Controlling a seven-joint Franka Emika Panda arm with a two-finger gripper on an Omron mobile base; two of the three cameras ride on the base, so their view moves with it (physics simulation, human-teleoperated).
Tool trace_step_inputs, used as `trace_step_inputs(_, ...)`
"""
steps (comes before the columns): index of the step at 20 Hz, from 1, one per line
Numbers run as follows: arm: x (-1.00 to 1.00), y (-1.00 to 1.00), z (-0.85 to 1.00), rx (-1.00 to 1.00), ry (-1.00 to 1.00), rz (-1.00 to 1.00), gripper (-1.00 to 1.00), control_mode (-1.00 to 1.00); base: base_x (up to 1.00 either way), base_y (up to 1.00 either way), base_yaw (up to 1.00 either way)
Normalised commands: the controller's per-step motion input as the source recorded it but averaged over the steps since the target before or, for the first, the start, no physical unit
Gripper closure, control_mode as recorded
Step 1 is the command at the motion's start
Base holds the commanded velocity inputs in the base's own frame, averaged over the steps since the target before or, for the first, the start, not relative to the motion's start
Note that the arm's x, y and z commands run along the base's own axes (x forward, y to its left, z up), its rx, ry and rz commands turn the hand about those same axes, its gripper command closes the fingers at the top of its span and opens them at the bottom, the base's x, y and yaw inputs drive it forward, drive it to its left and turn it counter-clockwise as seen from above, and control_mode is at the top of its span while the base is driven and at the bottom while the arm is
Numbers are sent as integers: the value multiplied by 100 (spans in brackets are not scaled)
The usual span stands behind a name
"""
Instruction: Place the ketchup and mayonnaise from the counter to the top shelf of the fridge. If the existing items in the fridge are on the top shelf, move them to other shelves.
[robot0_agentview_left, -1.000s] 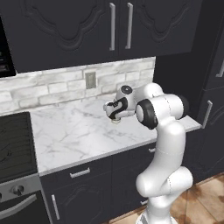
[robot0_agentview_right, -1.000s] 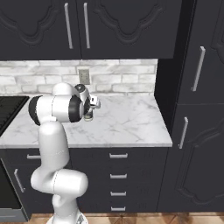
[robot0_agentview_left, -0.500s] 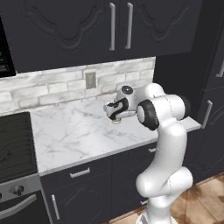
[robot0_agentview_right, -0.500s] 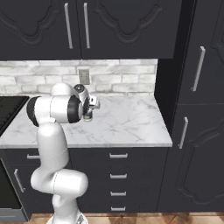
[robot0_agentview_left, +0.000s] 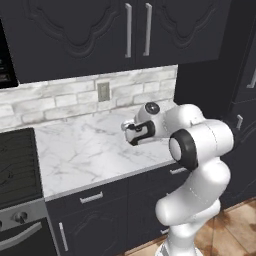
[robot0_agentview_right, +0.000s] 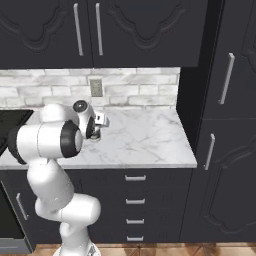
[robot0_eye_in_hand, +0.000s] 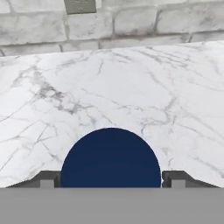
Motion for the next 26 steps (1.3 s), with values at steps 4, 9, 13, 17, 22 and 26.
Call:
trace_step_inputs(4,-100,0,49,0,-1,0,100,-100,0,0,0)
trace_step_inputs(9,-100,0,64,0,0,0,100,-100,0,0,0)
trace_step_inputs(13,-100,0,59,0,0,0,100,-100,0,0,0)
trace_step_inputs(17,-100,0,63,0,0,-1,100,-100,0,0,0)
trace_step_inputs(22,-100,0,59,0,0,-2,100,-100,0,0,0)
trace_step_inputs(26,-100,0,49,0,0,-3,100,-100,0,0,0)
